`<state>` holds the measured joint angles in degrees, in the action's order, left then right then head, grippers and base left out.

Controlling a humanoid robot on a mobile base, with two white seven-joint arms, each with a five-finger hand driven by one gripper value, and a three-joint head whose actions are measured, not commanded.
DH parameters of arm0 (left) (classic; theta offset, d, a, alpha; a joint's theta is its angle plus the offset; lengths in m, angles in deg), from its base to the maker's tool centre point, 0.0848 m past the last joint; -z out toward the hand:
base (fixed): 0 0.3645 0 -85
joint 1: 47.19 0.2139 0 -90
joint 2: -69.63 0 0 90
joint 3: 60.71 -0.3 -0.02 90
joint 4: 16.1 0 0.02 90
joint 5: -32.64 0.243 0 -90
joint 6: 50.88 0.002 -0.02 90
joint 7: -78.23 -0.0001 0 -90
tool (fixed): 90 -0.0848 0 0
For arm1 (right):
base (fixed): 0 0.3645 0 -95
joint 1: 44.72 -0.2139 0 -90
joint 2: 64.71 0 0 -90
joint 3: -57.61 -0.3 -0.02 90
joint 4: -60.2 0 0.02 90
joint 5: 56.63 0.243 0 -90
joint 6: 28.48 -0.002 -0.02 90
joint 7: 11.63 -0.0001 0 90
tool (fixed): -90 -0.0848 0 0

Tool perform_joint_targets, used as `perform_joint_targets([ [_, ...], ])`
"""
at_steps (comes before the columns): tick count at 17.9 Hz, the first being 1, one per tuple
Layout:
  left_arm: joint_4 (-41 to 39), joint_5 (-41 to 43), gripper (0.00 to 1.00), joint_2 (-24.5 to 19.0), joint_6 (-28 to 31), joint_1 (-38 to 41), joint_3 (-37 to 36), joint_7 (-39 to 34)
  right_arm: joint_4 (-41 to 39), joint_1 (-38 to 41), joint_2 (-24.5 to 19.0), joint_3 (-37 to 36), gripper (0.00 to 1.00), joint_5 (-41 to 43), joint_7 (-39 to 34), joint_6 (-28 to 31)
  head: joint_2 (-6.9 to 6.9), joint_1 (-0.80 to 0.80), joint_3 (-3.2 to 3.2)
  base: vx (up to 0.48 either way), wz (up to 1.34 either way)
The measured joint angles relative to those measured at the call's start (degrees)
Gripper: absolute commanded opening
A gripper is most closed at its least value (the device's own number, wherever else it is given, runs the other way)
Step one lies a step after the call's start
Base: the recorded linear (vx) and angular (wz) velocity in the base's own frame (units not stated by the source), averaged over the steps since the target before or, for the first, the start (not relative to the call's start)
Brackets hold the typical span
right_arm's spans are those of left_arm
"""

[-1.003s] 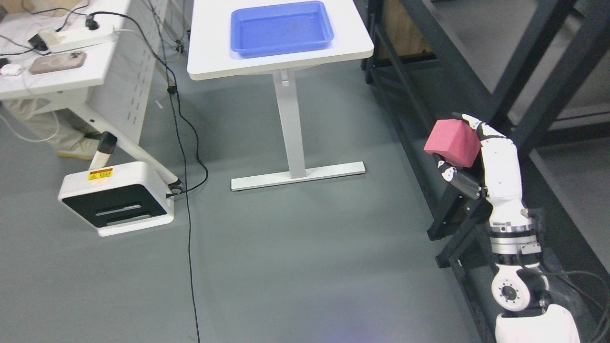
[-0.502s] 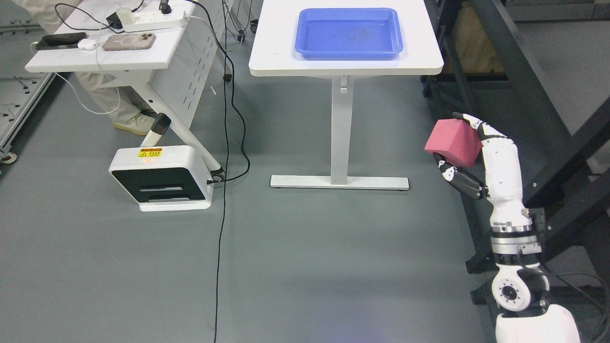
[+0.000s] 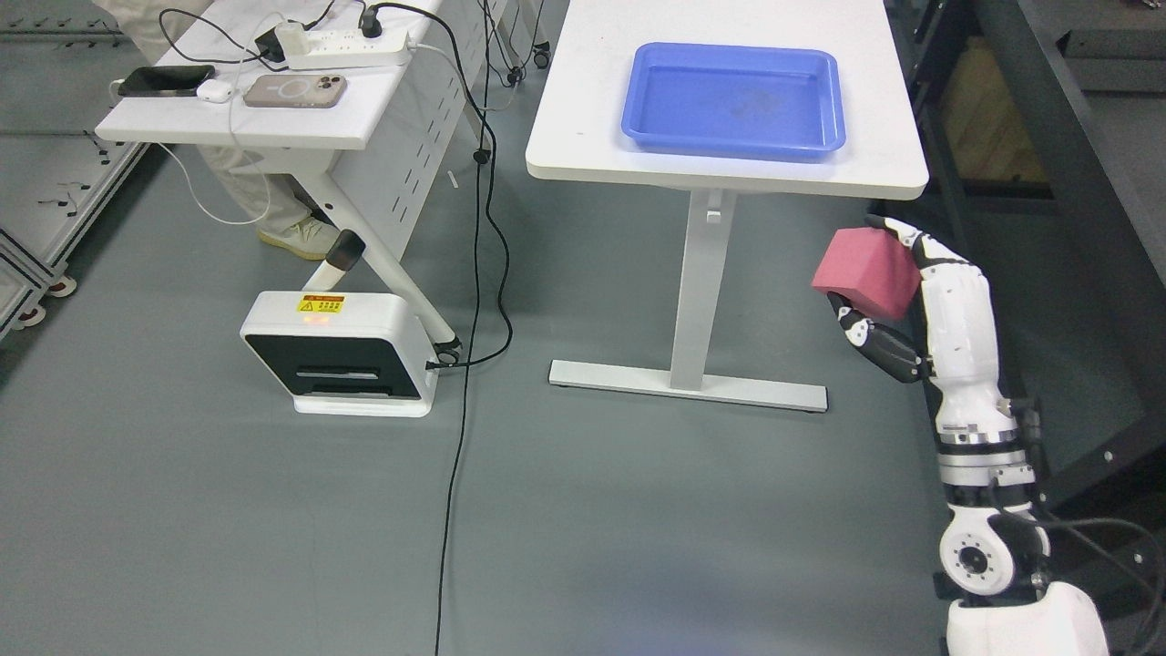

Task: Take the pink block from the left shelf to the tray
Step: 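Turn and drive toward the white table holding the block, then lower the pink block into the blue tray with the right hand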

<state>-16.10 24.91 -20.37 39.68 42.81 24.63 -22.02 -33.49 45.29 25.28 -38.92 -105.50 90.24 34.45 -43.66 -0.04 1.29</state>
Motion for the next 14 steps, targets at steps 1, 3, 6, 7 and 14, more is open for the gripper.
perform_joint_targets([
  [1, 0.0, 0.0, 1.00, 0.0, 0.0, 0.0, 0.0, 0.0, 0.0, 0.0, 0.0, 0.0, 0.04, 0.0, 0.0, 0.0, 0.00, 0.00, 0.00, 0.297, 0.03],
  [3, 0.0, 0.0, 1.00, 0.0, 0.0, 0.0, 0.0, 0.0, 0.0, 0.0, 0.0, 0.1, 0.04, 0.0, 0.0, 0.1, 0.00, 0.00, 0.00, 0.318, -0.06],
  [6, 0.0, 0.0, 1.00, 0.0, 0.0, 0.0, 0.0, 0.0, 0.0, 0.0, 0.0, 0.1, 0.04, 0.0, 0.0, 0.2, 0.00, 0.00, 0.00, 0.330, -0.07],
  [7, 0.0, 0.0, 1.00, 0.0, 0.0, 0.0, 0.0, 0.0, 0.0, 0.0, 0.0, 0.1, 0.04, 0.0, 0.0, 0.2, 0.00, 0.00, 0.00, 0.302, -0.06],
  [14, 0.0, 0.0, 1.00, 0.0, 0.0, 0.0, 0.0, 0.0, 0.0, 0.0, 0.0, 0.4, 0.04, -0.1, -0.1, 0.2, 0.00, 0.00, 0.00, 0.295, -0.01],
])
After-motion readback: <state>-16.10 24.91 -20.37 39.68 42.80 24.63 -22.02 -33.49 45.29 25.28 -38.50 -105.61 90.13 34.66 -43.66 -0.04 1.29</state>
